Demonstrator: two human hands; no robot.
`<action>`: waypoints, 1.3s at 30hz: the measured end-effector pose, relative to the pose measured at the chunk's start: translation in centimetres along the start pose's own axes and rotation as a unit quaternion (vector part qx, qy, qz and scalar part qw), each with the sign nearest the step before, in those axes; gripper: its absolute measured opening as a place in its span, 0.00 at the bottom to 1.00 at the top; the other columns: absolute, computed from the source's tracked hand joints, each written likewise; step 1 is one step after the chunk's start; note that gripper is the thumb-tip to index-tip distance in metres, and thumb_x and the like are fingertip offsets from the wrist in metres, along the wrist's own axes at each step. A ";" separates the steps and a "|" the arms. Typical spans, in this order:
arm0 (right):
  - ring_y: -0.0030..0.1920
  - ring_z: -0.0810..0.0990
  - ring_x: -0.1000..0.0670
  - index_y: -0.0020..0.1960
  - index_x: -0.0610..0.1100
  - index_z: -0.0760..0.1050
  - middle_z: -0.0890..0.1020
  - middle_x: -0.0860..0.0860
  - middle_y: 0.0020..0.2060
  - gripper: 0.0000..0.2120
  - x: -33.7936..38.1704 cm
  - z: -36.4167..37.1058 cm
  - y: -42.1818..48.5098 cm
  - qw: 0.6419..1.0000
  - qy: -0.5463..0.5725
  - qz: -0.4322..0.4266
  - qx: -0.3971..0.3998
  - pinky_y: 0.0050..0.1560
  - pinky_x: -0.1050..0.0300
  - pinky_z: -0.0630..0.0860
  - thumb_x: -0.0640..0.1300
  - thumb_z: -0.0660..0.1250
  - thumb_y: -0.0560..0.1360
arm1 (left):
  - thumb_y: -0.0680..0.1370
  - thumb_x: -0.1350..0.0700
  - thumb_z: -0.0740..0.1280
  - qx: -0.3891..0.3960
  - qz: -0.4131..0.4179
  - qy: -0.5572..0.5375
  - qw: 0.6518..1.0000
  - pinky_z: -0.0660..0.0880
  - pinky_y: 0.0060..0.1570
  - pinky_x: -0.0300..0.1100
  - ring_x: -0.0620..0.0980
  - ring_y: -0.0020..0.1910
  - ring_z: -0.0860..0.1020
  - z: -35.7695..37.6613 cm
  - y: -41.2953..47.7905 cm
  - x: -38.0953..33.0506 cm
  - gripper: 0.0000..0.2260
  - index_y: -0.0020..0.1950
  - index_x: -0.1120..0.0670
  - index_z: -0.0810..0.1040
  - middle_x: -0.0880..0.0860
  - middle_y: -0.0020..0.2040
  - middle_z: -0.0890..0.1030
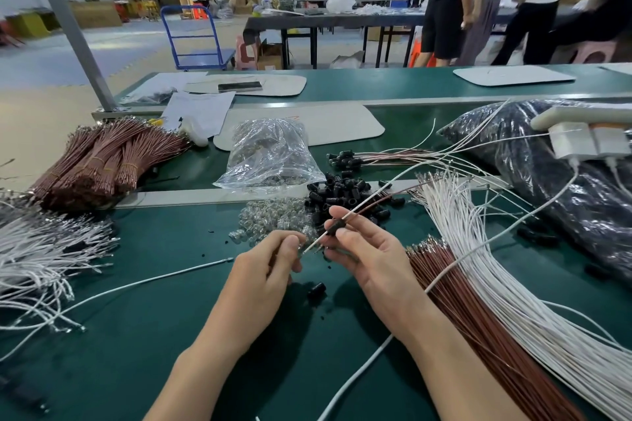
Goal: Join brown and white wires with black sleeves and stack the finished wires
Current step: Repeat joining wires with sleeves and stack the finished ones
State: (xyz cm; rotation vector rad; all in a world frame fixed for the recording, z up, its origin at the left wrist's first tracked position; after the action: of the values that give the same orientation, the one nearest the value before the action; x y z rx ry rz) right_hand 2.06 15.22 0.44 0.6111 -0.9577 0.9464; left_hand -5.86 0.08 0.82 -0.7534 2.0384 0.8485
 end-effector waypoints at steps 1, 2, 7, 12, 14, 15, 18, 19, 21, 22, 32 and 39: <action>0.46 0.84 0.50 0.55 0.49 0.85 0.86 0.48 0.49 0.16 0.1 -0.1 0.0 1.000 0.001 -0.003 -0.001 0.48 0.60 0.80 0.33 0.64 0.80 | 0.82 0.40 0.58 0.003 -0.007 -0.010 1.000 0.76 0.41 0.37 0.45 0.37 0.80 -0.2 0.1 0.1 0.11 0.53 0.38 0.79 0.44 0.41 0.82; 0.47 0.85 0.50 0.56 0.49 0.85 0.86 0.48 0.49 0.15 0.1 -0.1 0.0 1.000 0.000 -0.006 -0.003 0.48 0.60 0.80 0.33 0.64 0.80 | 0.82 0.40 0.58 0.008 -0.012 -0.018 1.000 0.75 0.40 0.34 0.45 0.37 0.80 -0.4 0.1 0.2 0.11 0.52 0.39 0.80 0.45 0.41 0.83; 0.47 0.85 0.50 0.56 0.49 0.85 0.86 0.47 0.49 0.15 0.4 -0.4 0.0 1.000 0.006 -0.016 -0.011 0.48 0.60 0.80 0.34 0.64 0.80 | 0.77 0.37 0.61 0.047 -0.016 -0.028 0.998 0.73 0.37 0.31 0.42 0.34 0.79 -0.4 0.1 0.0 0.12 0.49 0.39 0.80 0.45 0.40 0.83; 0.50 0.85 0.50 0.57 0.54 0.85 0.86 0.48 0.51 0.16 1.4 0.4 -0.9 0.996 -0.071 -0.059 0.000 0.50 0.60 0.80 0.35 0.65 0.80 | 0.81 0.44 0.65 0.053 -0.013 -0.016 0.998 0.75 0.37 0.34 0.43 0.34 0.80 -0.1 0.1 0.2 0.04 0.49 0.40 0.80 0.45 0.40 0.84; 0.51 0.85 0.51 0.59 0.56 0.83 0.86 0.50 0.52 0.17 2.1 1.2 -1.4 0.987 -0.127 -0.101 0.023 0.51 0.61 0.80 0.36 0.66 0.80 | 0.82 0.45 0.66 0.051 -0.020 -0.031 0.998 0.75 0.35 0.35 0.46 0.33 0.80 -0.1 0.1 0.4 0.05 0.49 0.42 0.80 0.47 0.40 0.84; 0.51 0.84 0.52 0.60 0.56 0.83 0.86 0.50 0.53 0.17 2.4 1.7 -1.6 0.981 -0.145 -0.122 0.036 0.52 0.62 0.80 0.36 0.67 0.80 | 0.82 0.44 0.66 0.051 -0.027 -0.043 0.997 0.76 0.33 0.38 0.48 0.33 0.80 -0.1 0.2 0.5 0.06 0.49 0.44 0.80 0.48 0.39 0.83; 0.52 0.83 0.54 0.62 0.58 0.81 0.85 0.54 0.53 0.18 2.7 2.1 -1.9 0.965 -0.204 -0.160 0.042 0.54 0.63 0.78 0.37 0.66 0.80 | 0.82 0.44 0.65 0.048 -0.049 -0.062 0.996 0.75 0.27 0.43 0.56 0.30 0.79 0.0 0.3 0.8 0.08 0.48 0.45 0.79 0.52 0.38 0.82; 0.53 0.82 0.54 0.63 0.59 0.80 0.84 0.56 0.53 0.18 2.5 2.0 -1.8 0.958 -0.234 -0.165 0.035 0.55 0.64 0.77 0.38 0.66 0.80 | 0.82 0.45 0.65 0.050 -0.054 -0.052 0.996 0.74 0.26 0.41 0.55 0.29 0.79 0.0 0.3 1.0 0.07 0.47 0.45 0.79 0.52 0.38 0.83; 0.53 0.81 0.55 0.64 0.60 0.78 0.82 0.59 0.52 0.18 2.0 1.7 -1.6 0.944 -0.284 -0.164 0.026 0.54 0.64 0.75 0.40 0.66 0.81 | 0.82 0.47 0.65 0.055 -0.058 -0.022 0.997 0.73 0.26 0.38 0.49 0.27 0.78 0.1 0.3 1.2 0.05 0.47 0.43 0.78 0.48 0.40 0.84; 0.53 0.80 0.55 0.65 0.61 0.78 0.81 0.59 0.52 0.18 1.6 1.6 -1.6 0.940 -0.301 -0.161 0.028 0.55 0.64 0.75 0.42 0.65 0.81 | 0.82 0.47 0.65 0.057 -0.060 -0.012 0.997 0.73 0.26 0.38 0.47 0.26 0.78 0.1 0.2 1.3 0.05 0.47 0.42 0.78 0.47 0.40 0.84; 0.52 0.81 0.51 0.68 0.57 0.77 0.79 0.56 0.52 0.18 2.9 3.4 -0.3 0.917 -0.345 -0.192 0.062 0.56 0.59 0.78 0.40 0.65 0.82 | 0.82 0.48 0.66 0.035 -0.065 -0.059 0.996 0.72 0.26 0.39 0.49 0.27 0.78 0.2 0.3 0.6 0.07 0.45 0.45 0.79 0.49 0.40 0.83; 0.48 0.84 0.48 0.60 0.58 0.82 0.86 0.51 0.49 0.19 4.5 4.4 2.1 0.962 -0.241 -0.098 0.080 0.56 0.52 0.82 0.36 0.66 0.80 | 0.81 0.51 0.68 -0.026 -0.133 -0.224 0.965 0.72 0.24 0.40 0.50 0.27 0.76 -0.6 0.5 0.3 0.08 0.42 0.51 0.81 0.51 0.39 0.82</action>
State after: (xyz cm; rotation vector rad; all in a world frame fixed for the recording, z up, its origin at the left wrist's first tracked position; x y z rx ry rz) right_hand -0.44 14.51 6.52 1.0872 -1.2303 0.7128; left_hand -6.67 -0.12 1.02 -0.7623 1.4829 0.8308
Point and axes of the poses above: each hand's wrist, its own y-axis towards the middle knuckle, its own z-axis out of the palm, x = y × z, the point moved 6 cm from there along y, towards the middle knuckle
